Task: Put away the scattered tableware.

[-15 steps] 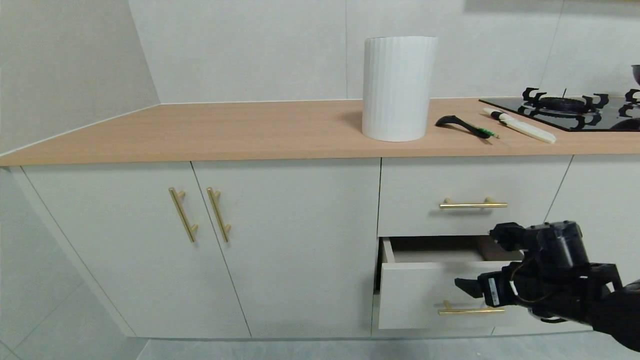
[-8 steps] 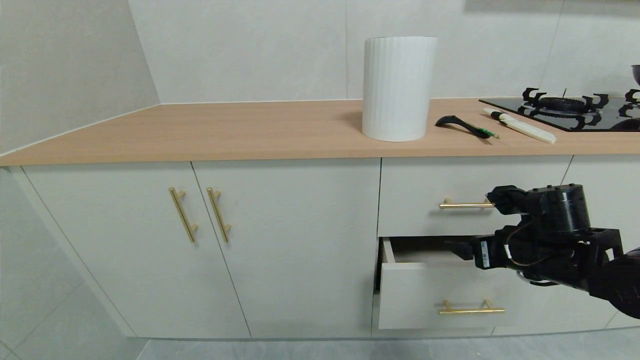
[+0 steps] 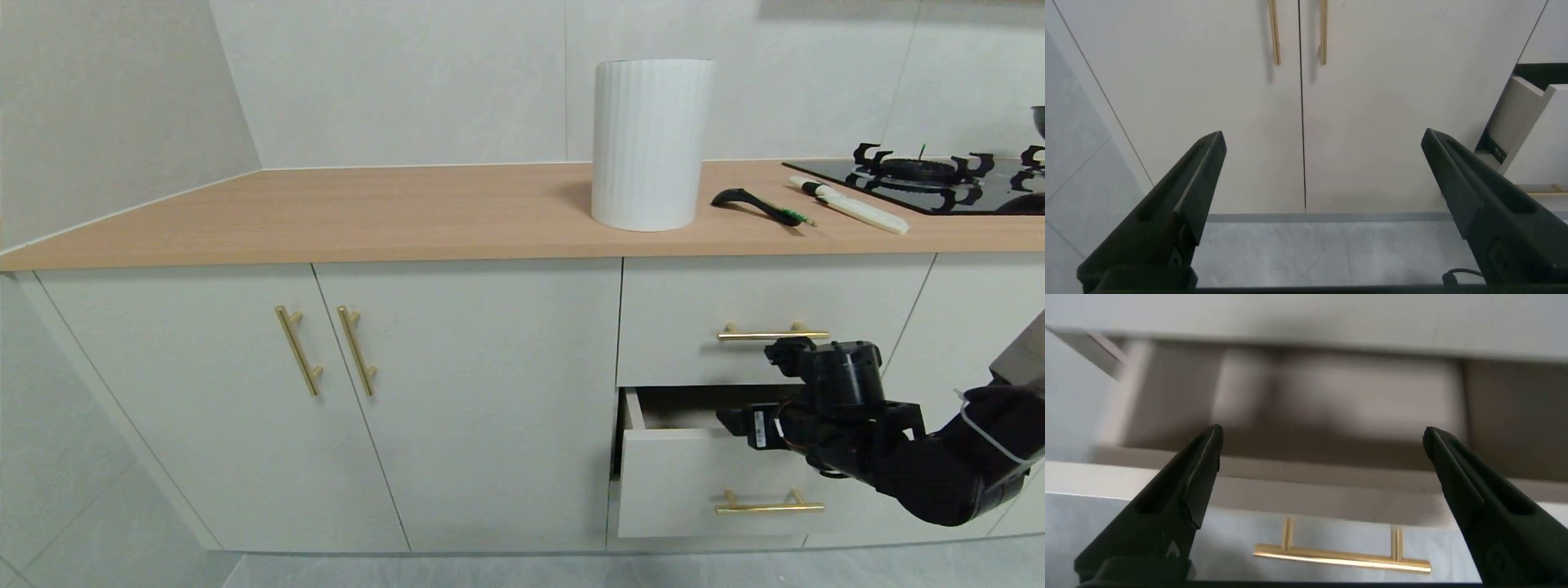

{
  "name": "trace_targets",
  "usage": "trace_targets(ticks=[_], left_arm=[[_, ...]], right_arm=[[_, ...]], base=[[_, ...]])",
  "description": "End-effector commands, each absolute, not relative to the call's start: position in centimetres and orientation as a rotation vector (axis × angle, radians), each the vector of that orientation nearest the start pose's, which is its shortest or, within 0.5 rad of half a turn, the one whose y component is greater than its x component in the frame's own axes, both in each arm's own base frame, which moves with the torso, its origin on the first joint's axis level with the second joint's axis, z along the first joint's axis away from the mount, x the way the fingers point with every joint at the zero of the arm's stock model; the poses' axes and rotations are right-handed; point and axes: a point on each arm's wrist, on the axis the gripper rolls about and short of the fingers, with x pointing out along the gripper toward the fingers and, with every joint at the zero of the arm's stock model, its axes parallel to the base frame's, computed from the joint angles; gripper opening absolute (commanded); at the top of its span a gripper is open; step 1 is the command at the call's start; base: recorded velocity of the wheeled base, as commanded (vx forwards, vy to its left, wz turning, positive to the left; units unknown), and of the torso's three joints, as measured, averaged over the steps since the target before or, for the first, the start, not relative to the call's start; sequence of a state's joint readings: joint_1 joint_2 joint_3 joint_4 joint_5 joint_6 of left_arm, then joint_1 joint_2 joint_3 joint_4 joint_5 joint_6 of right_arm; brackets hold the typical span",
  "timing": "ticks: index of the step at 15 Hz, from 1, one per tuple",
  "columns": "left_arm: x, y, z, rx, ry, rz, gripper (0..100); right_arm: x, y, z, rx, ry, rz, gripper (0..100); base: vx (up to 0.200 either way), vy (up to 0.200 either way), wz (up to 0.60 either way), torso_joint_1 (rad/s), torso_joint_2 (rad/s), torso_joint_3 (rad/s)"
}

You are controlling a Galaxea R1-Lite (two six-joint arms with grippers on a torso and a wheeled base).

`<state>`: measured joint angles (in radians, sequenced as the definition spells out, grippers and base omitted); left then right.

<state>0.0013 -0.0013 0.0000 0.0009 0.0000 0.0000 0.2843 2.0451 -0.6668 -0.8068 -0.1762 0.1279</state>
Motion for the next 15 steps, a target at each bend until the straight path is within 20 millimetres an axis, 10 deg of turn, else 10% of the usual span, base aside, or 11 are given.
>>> trace_targets(ticks=[1, 15], left_arm=[[-2.3, 0.0, 7.5, 0.0, 0.0, 0.002, 100], [-2.3, 0.0, 7.5, 0.0, 0.0, 0.002, 100]], right_arm=[[31.9, 8.8, 4.2, -0.017, 0.607, 0.066, 100], [30.9, 8.7, 5.3, -0.018, 0.684, 0.105, 100]], base=[[0.0, 0.0, 0.0, 0.0, 0.0, 0.0], [0.0, 0.0, 0.0, 0.0, 0.0, 0.0]])
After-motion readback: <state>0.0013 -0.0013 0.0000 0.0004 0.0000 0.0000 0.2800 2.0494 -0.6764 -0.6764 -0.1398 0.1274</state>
